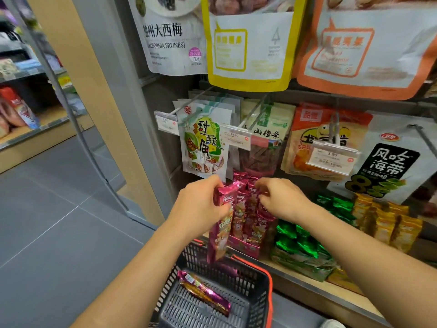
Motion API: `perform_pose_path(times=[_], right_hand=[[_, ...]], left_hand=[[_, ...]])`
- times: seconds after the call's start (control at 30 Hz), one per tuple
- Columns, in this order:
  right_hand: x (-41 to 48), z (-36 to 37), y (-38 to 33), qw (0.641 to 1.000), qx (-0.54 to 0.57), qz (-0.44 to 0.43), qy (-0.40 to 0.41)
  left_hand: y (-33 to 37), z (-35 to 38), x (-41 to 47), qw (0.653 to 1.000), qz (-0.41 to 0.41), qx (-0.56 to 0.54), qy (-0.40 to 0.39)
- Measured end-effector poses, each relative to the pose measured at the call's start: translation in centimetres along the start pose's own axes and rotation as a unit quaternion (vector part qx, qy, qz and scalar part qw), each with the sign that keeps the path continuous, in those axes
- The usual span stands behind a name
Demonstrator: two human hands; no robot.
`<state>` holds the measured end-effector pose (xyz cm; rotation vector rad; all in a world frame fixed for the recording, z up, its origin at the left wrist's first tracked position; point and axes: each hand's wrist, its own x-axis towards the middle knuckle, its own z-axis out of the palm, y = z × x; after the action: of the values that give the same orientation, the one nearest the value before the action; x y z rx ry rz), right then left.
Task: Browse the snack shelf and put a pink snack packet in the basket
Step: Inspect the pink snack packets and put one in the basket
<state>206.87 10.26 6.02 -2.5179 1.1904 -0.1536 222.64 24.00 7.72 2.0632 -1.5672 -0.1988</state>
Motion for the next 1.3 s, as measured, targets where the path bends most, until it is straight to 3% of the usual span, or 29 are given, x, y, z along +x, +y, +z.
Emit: perform_pose_path(times=[0.3,0.43,0.53,0.7,0.87,1.03,1.2,1.3], right_hand=[[6.1,4.8,0.9,0.991,-0.108,-0.049,-0.062],[7.0,6.6,0.9,0.981,-0.183,-0.044,-0.037],[6.9,6.8,0.9,0.984,-0.173,-0.037,-0.014],[4.6,4.2,0.4,0.991,-0.059,-0.071,0.1],[-0.1,1.1,-1.0,0.975,-0.08,-0.138,0.154],[-5.6,-2.5,-2.0,0.957,-0.041,-0.177,0.226],[-9.8,-5.7,-2.9,0.926,0.001,-0.193,0.325],[-11.8,-6.5,-2.7,0.903,0.105,-0.199,0.365]], left_hand=[[-2.7,4.5,2.0,0.997,-0.006,-0.078,-0.014],[-3.8,6.3,2.2,0.997,0.012,-0.067,-0.042],[-4.6,7.8,1.9,0.997,0.006,-0.053,-0.063],[-5.4,10.3,1.8,0.995,0.031,0.004,-0.1],[-4.1,11.3,2.5,0.984,0.037,0.057,-0.165],[-3.2,11.1,2.4,0.978,0.011,0.017,-0.207],[-3.3,10.0,2.4,0.982,-0.037,-0.046,-0.181],[-2.9,8.5,2.4,0.986,-0.044,-0.075,-0.145]])
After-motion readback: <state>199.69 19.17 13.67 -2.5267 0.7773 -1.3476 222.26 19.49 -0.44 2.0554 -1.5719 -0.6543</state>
